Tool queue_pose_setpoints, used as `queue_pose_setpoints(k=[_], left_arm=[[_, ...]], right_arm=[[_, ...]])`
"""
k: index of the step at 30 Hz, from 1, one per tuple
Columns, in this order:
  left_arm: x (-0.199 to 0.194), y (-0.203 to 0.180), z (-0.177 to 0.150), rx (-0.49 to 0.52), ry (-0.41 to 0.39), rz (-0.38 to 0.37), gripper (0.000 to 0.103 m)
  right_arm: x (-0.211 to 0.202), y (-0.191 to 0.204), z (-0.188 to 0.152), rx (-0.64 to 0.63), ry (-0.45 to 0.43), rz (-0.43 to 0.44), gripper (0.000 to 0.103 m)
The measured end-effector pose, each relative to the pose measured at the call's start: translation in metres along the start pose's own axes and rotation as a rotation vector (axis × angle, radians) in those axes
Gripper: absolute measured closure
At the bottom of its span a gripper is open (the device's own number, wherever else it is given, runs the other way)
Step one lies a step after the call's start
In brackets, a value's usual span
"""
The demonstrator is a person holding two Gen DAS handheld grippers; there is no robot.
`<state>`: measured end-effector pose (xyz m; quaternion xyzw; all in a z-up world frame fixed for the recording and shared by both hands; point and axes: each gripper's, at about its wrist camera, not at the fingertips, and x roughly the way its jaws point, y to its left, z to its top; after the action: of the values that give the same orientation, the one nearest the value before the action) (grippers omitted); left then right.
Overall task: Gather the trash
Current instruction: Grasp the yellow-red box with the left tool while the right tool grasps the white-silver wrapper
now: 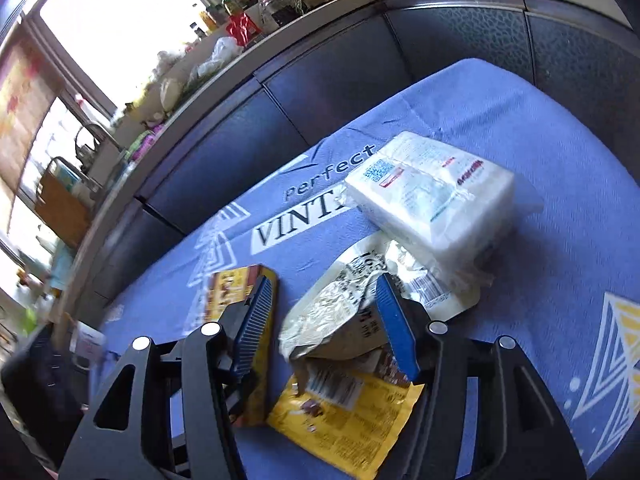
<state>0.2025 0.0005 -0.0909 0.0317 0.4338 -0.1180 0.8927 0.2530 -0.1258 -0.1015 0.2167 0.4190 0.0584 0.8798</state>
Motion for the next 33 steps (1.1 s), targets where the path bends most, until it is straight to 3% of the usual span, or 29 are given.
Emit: queue_pose_setpoints(k=[3,4,8,13,20,22,23,25,28,30,33], left_arm=[[-0.011,0.008,-0.013,0.003,0.005,-0.003,0.044],[-0.016,0.014,-0.021,-0.002,0.006,-0.009,0.044],[-0.039,0.024,-0.050,-0.006,-0.004,-0.040,0.044],[-0.066,0.024,-0.086,0.006,0.005,-0.071,0.044],[-0.094,0.013,-0.109,-0.019,0.028,-0.181,0.044],[-0.099,0.006,-0.110,-0.009,0.026,-0.193,0.044],[-0.101,0.003,-0.109,-0.001,0.022,-0.194,0.044],[-0.102,-0.002,-0.108,0.009,0.019,-0.197,0.044],[-0.101,-0.007,-0.107,0.007,0.028,-0.204,0.044],[-0.100,-0.009,-0.107,-0.017,0.044,-0.225,0.044],[-0.101,-0.020,-0.104,-0.039,0.052,-0.282,0.044]], right_arm=[[0.002,0.014,-0.015,-0.171,-0.018,-0.098,0.056],[0.000,0.011,-0.022,-0.182,-0.006,-0.073,0.061],[-0.027,-0.007,-0.054,-0.226,0.026,-0.011,0.064],[-0.065,-0.035,-0.084,-0.181,0.092,0.079,0.070],[-0.111,-0.062,-0.128,-0.145,0.175,0.153,0.067],[-0.122,-0.071,-0.131,-0.111,0.179,0.167,0.064],[-0.128,-0.076,-0.129,-0.096,0.159,0.174,0.053],[-0.140,-0.090,-0.121,-0.071,0.097,0.171,0.042],[-0.140,-0.109,-0.101,-0.007,0.057,0.200,0.043],[-0.131,-0.117,-0.093,0.044,0.079,0.238,0.045],[-0.115,-0.129,-0.091,0.121,0.126,0.271,0.058]])
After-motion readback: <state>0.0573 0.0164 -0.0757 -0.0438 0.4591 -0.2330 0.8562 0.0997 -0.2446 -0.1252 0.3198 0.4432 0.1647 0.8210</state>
